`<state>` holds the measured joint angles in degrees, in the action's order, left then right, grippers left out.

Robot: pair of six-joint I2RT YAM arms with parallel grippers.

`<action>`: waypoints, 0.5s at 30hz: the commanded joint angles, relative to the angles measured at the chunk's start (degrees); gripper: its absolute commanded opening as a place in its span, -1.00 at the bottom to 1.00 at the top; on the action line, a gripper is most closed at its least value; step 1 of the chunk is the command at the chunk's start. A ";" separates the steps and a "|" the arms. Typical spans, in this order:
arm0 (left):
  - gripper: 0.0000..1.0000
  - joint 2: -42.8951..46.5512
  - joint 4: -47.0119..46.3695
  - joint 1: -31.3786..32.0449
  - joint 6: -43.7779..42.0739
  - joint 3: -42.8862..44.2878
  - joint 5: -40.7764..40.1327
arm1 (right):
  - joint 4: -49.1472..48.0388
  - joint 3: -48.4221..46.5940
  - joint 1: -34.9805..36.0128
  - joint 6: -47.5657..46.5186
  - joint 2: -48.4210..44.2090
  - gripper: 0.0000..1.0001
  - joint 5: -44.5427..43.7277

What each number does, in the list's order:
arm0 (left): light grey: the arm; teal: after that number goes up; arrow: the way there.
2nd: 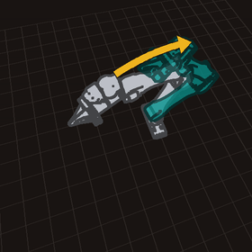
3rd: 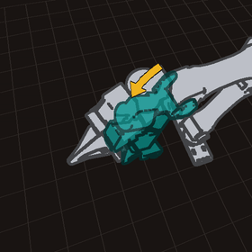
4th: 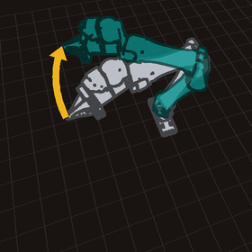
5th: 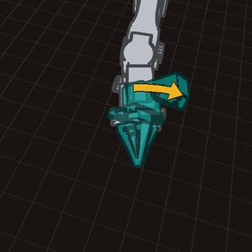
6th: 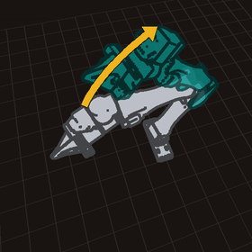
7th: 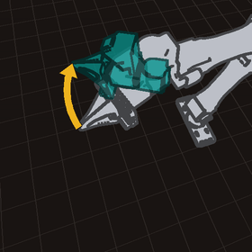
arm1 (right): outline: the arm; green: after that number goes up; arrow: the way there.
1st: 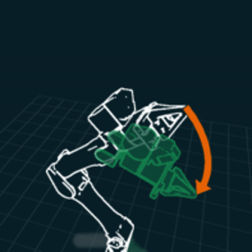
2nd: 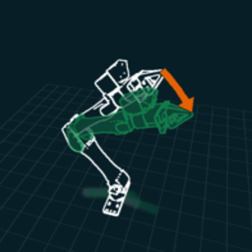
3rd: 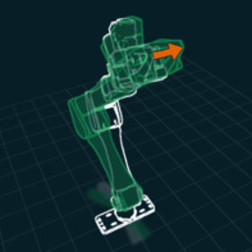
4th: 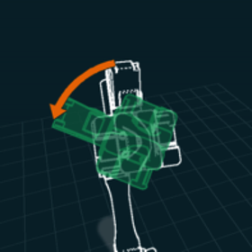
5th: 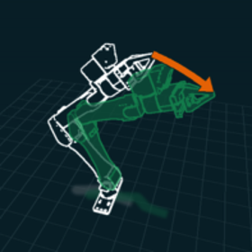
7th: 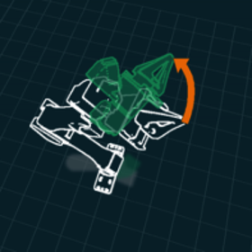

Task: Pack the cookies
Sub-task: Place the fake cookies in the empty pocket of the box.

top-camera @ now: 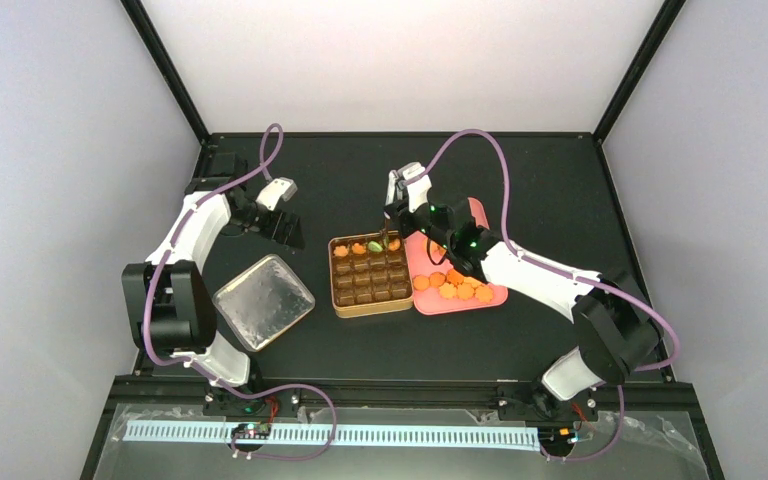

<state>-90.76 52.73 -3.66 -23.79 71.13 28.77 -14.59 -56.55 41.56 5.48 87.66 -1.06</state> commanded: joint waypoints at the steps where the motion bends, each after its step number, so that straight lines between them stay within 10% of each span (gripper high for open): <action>1: 0.94 0.94 1.15 -0.36 -0.82 1.21 1.12 | -2.90 -1.73 0.25 0.38 -0.71 -0.27 -0.39; 15: 0.94 0.94 1.23 -0.37 -0.81 1.20 1.37 | -1.90 1.46 -0.99 -0.67 -6.91 -0.32 -6.03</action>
<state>-90.74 52.73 -3.66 -23.79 71.13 28.77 -14.41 -56.42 41.45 5.41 85.71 -3.14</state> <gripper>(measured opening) 0.968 0.345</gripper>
